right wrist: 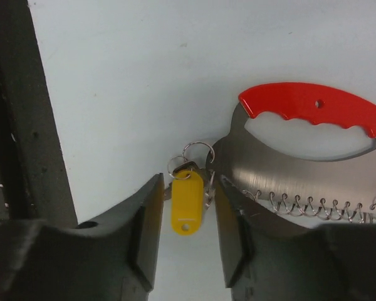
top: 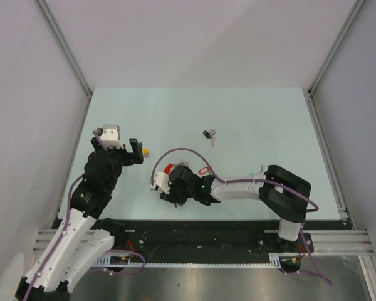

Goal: Put the keys on the keyring

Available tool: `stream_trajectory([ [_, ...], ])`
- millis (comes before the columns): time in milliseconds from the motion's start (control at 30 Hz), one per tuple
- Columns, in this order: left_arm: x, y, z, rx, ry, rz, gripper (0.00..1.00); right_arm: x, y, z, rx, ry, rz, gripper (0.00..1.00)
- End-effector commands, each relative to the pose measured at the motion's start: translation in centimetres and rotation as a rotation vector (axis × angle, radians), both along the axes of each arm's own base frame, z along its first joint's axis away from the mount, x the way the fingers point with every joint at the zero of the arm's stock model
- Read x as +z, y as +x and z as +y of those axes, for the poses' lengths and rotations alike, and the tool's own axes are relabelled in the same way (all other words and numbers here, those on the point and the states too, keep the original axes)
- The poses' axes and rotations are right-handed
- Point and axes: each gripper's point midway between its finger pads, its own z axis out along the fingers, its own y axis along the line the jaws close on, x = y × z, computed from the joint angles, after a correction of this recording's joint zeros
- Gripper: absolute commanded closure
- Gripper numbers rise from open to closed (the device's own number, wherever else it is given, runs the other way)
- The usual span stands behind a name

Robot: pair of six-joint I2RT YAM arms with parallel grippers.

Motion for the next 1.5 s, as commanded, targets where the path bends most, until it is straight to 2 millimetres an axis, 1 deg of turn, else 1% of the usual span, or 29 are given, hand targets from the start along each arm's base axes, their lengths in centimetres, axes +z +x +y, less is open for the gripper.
stream_trajectory([
  [0,1.2,0.2,1.0,0.050,-0.012,-0.049,0.00,5.1,0.4,2.2,-0.047,0.191,0.037,0.40],
  [67,1.4,0.2,1.3,0.068,-0.020,-0.055,0.00,6.1,1.8,1.8,-0.097,0.230,0.056,0.34],
  [100,1.7,0.1,1.5,0.074,-0.027,-0.068,0.00,7.4,2.6,1.6,-0.118,0.264,0.056,0.30],
  [133,1.8,0.0,1.7,0.080,-0.029,-0.072,0.00,8.0,3.4,1.1,-0.141,0.279,0.060,0.23],
  [167,1.9,0.0,1.9,0.088,-0.032,-0.079,0.00,8.7,5.5,0.0,-0.221,0.303,0.068,0.20],
  [267,2.4,-0.4,2.4,0.106,-0.029,-0.115,0.00,11.7,9.2,-2.8,-0.374,0.371,0.060,0.11],
  [300,2.6,-0.4,2.6,0.110,-0.029,-0.126,0.00,12.2,11.5,-4.8,-0.457,0.377,0.049,0.09],
  [333,2.6,-0.6,2.8,0.117,-0.027,-0.134,0.00,14.1,12.7,-6.3,-0.501,0.408,0.017,0.01],
  [367,2.6,-0.7,3.0,0.123,-0.020,-0.138,0.00,14.8,14.0,-8.0,-0.589,0.426,0.017,0.00],
  [400,2.6,-0.8,3.2,0.128,-0.014,-0.143,0.00,15.3,16.1,-10.9,-0.689,0.422,-0.001,0.00],
  [433,2.7,-1.0,3.3,0.134,-0.015,-0.147,0.00,16.8,16.8,-12.9,-0.749,0.446,-0.026,0.00],
  [467,3.0,-1.4,3.6,0.145,-0.019,-0.161,0.00,17.4,17.6,-14.9,-0.823,0.443,-0.049,0.00],
  [533,3.1,-1.8,4.0,0.160,-0.033,-0.176,0.00,17.7,19.2,-20.1,-0.974,0.423,-0.067,0.00],
  [567,3.7,-2.4,4.4,0.173,-0.052,-0.207,0.00,19.5,19.4,-22.6,-1.038,0.451,-0.108,0.00],
  [633,3.7,-3.0,5.2,0.210,-0.080,-0.234,0.00,20.0,19.6,-27.4,-1.166,0.438,-0.140,0.00],
  [667,4.0,-3.4,5.6,0.224,-0.096,-0.255,0.00,21.6,19.0,-29.4,-1.216,0.463,-0.182,0.00],
  [767,4.8,-5.1,6.7,0.255,-0.137,-0.315,0.00,22.5,17.4,-34.7,-1.377,0.443,-0.251,0.00],
  [800,5.1,-6.0,7.1,0.265,-0.155,-0.341,0.00,23.8,15.9,-36.1,-1.407,0.466,-0.283,0.00],
  [867,4.7,-6.8,8.0,0.303,-0.190,-0.360,0.00,24.7,14.2,-38.2,-1.486,0.485,-0.334,0.00],
  [900,5.0,-7.3,8.2,0.309,-0.223,-0.382,0.00,25.8,12.6,-39.1,-1.497,0.519,-0.356,0.00],
  [967,5.6,-8.4,8.6,0.306,-0.260,-0.439,0.00,26.3,10.9,-40.3,-1.515,0.543,-0.389,0.00],
  [1000,6.1,-9.1,8.7,0.297,-0.276,-0.473,0.00,26.4,10.1,-40.6,-1.513,0.547,-0.397,0.00],
  [1033,6.5,-9.8,8.7,0.275,-0.289,-0.509,0.00,27.6,8.7,-41.3,-1.506,0.603,-0.427,0.00],
  [1167,6.6,-10.5,8.8,0.260,-0.269,-0.540,0.00,28.1,5.7,-41.3,-1.412,0.650,-0.446,0.00],
  [1200,6.6,-10.6,8.8,0.262,-0.264,-0.538,0.00,27.7,5.3,-41.3,-1.398,0.631,-0.450,0.00],
  [1267,6.3,-10.3,8.7,0.261,-0.252,-0.519,0.00,28.1,4.1,-41.2,-1.353,0.664,-0.466,0.00],
  [1400,5.9,-10.1,8.8,0.269,-0.234,-0.490,0.00,27.8,3.1,-41.2,-1.317,0.716,-0.494,0.00],
  [1433,5.9,-10.1,8.9,0.274,-0.233,-0.488,0.00,27.0,3.2,-41.1,-1.316,0.717,-0.488,0.00],
  [1467,5.7,-10.1,8.9,0.276,-0.231,-0.483,0.00,27.5,2.7,-41.1,-1.301,0.765,-0.501,0.00],
])
